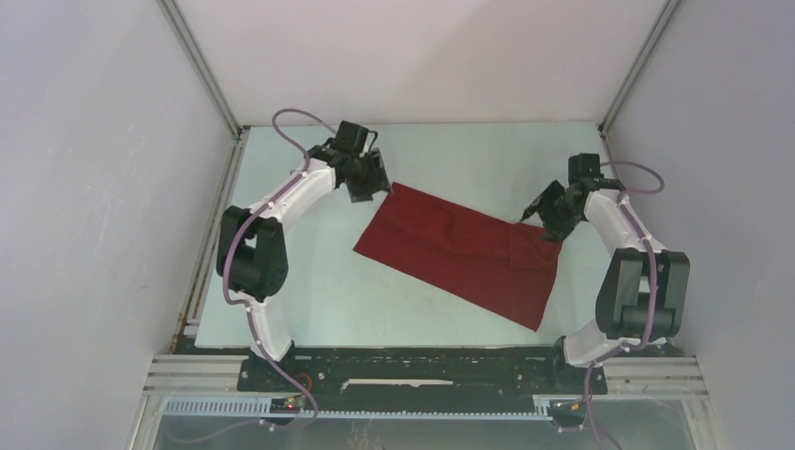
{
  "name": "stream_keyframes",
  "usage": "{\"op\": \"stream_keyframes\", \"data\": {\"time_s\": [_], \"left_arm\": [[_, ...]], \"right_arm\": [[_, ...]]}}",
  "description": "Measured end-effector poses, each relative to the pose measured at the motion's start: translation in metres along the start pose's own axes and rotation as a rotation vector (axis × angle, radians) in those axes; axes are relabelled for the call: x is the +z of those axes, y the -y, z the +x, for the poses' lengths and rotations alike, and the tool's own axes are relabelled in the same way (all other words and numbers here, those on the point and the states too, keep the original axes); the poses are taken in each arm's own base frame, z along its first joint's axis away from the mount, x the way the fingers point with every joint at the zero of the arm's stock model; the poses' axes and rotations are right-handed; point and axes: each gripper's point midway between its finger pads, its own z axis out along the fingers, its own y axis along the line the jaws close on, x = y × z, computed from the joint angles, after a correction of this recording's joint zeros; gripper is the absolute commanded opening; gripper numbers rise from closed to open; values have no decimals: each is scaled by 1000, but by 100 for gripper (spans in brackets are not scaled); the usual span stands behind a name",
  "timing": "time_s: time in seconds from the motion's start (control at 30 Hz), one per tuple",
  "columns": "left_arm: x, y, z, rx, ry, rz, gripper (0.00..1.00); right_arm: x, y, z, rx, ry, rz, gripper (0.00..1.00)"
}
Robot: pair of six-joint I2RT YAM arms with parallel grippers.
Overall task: Fold the napkin into a case and place the utensils inside
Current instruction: Smooth out the rectangle-folded napkin at the center of the board.
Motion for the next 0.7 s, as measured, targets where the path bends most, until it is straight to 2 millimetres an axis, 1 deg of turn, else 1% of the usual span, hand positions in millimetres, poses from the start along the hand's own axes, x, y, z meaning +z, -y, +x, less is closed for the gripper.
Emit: {"op": "stream_keyframes", "data": {"time_s": [0.07,0.13,0.17,0.23,0.3,0.33,0.4,0.43,0.5,0.63,0.7], "left_arm": [[0,-19,23,5,-54,-46,65],[0,-45,55,12,-129,-108,63],[-1,-58,69,14,-163,-140,61],[-4,-76,91,18,-210,-185,57],[-8,-90,106,23,-237,-216,54],[-9,-95,110,26,-241,-227,53],[-12,-101,116,28,-245,-242,52],[-13,-103,118,28,-247,-245,52],[-13,-106,121,28,-252,-249,52],[-12,-108,122,35,-251,-255,52],[-11,-109,121,37,-243,-257,51]], "right_arm": [[-6,27,20,0,-47,89,69],[-14,52,43,15,-95,165,67],[-19,66,60,32,-127,207,66],[-27,92,90,72,-188,282,65],[-33,119,122,124,-258,362,63],[-33,133,138,155,-292,405,63],[-35,149,155,203,-325,450,62],[-35,156,162,231,-341,474,62],[-35,162,168,275,-349,498,62],[-32,161,164,320,-320,503,62],[-31,161,162,333,-305,502,59]]}}
